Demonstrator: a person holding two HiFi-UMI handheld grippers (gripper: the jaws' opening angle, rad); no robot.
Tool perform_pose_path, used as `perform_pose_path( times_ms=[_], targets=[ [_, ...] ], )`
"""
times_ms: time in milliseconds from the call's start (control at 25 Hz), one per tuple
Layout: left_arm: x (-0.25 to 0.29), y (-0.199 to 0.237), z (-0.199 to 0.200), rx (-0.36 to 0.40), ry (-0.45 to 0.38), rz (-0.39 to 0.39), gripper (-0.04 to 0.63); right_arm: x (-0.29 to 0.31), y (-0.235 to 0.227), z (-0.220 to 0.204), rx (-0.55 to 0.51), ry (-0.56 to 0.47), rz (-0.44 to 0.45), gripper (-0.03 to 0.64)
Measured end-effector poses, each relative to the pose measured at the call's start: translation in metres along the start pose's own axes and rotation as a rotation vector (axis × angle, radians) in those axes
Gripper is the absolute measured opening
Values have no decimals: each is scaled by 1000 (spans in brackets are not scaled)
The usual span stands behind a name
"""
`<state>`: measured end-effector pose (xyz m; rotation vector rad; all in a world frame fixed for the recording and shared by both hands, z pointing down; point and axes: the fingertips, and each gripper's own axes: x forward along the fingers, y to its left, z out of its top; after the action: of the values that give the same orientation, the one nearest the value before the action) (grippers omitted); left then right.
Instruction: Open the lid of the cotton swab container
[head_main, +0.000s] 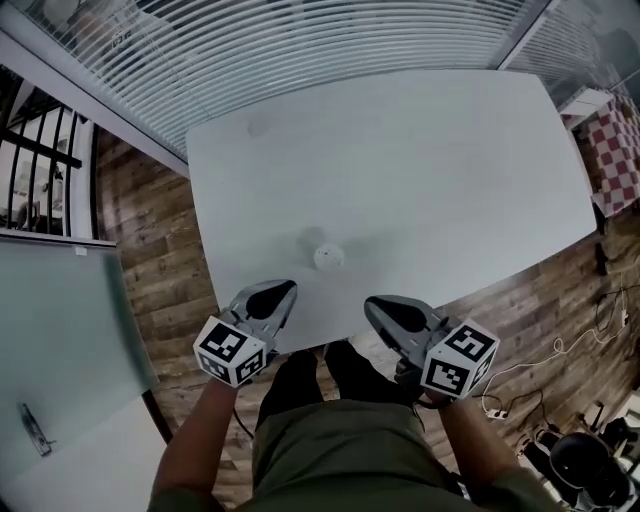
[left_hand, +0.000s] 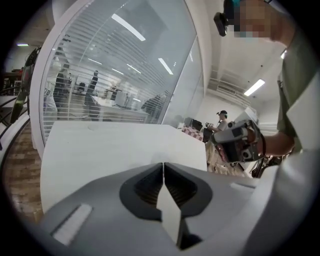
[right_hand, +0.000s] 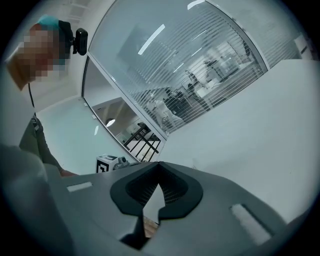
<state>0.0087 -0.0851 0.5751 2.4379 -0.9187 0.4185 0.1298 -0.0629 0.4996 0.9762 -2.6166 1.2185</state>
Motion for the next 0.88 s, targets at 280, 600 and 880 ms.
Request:
perform_pose_path(
  times_ms=[280,600,880],
  targets=[
    [21,13,-17,50,48,-31,35,5,-12,-17,27,13,-19,10],
    [41,17,-28,250,159,-109,111,9,-16,-24,53,1,-42,10],
    [63,9,-38,401,233,-201,184,8,-25,-33,80,-6,-69,10]
  ],
)
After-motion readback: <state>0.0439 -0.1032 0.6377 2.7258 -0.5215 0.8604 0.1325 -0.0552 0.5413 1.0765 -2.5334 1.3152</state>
